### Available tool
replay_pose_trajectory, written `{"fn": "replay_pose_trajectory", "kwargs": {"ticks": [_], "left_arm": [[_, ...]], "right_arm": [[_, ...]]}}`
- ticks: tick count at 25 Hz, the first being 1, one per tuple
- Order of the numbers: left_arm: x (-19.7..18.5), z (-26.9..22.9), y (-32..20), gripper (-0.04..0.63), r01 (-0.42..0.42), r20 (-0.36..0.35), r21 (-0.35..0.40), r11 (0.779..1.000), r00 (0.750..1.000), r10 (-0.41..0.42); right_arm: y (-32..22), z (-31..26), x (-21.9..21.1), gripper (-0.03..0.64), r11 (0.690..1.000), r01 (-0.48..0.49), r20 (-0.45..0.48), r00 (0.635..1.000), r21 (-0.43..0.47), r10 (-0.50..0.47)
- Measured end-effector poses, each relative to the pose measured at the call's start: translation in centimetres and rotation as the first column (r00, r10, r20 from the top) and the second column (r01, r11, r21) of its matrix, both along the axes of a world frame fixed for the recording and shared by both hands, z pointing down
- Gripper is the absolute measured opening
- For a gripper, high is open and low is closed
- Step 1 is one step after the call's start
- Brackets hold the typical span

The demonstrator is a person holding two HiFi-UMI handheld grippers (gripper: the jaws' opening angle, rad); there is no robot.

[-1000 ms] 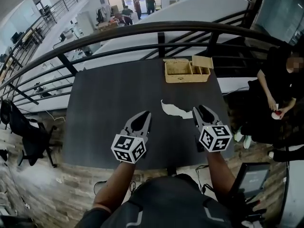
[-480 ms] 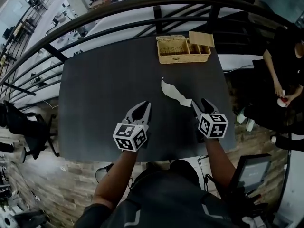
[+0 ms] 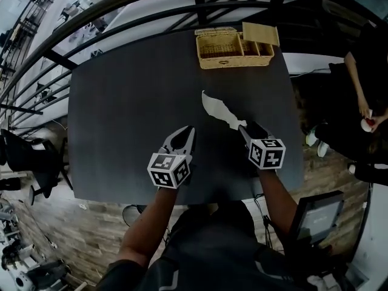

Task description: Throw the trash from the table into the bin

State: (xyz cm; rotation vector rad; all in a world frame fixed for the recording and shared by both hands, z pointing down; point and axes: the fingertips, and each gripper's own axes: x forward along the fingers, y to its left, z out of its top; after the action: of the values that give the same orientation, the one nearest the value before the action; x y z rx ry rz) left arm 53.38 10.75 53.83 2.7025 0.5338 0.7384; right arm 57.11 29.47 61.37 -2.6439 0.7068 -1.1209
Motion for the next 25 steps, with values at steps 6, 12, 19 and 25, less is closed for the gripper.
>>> {"fn": "replay_pose_trajectory", "kwargs": {"ticks": [6,12,19,25], "left_arm": [[0.5,1.8,0.5,0.011,-0.013,0.036,-0.014,1.000,0.999,0.013],[0.3,2.4,0.7,0.011,-0.027,0.050,-0.031,0.999,0.998,0.029],[0.2,1.5,0.2,0.011,-0.020,0.027,-0.043,0.999,0.999,0.021],[-0.4,1.7,0.0,0.011,-0.007,0.028,-0.047,0.999,1.000,0.008]], "right_arm": [[-1.6,1.8,0.7,0.229,1.000,0.011,0.072,0.997,0.023,-0.013],[-2.1,4.1,0.2,0.229,1.000,0.000,0.170,0.985,-0.002,0.000],[-2.0,4.9,-0.5,0.170,0.998,-0.023,0.200,0.979,-0.054,0.033],[-1.5,5.5,-0.8,0.066,0.995,-0.028,0.197,0.979,-0.101,0.048]]}}
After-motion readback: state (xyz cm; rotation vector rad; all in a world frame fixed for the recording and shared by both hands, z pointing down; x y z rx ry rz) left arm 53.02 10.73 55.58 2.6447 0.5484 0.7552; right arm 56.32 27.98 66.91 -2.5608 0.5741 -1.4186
